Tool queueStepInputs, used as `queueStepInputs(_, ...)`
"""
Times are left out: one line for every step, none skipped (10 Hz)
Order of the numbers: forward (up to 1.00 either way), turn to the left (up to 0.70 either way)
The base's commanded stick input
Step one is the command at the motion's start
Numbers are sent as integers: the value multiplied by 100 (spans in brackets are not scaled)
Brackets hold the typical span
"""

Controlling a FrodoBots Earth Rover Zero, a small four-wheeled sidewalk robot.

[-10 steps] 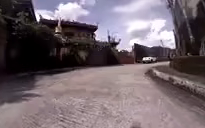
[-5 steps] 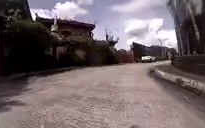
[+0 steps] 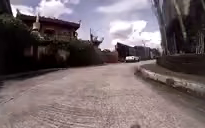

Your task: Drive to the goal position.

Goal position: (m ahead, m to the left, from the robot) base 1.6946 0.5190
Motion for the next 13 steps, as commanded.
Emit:
queueStepInputs(70, 0)
queueStepInputs(70, 0)
queueStepInputs(70, 0)
queueStepInputs(70, 0)
queueStepInputs(70, 0)
queueStepInputs(70, 0)
queueStepInputs(70, 0)
queueStepInputs(70, 0)
queueStepInputs(70, 0)
queueStepInputs(70, 0)
queueStepInputs(70, 0)
queueStepInputs(70, 0)
queueStepInputs(70, 0)
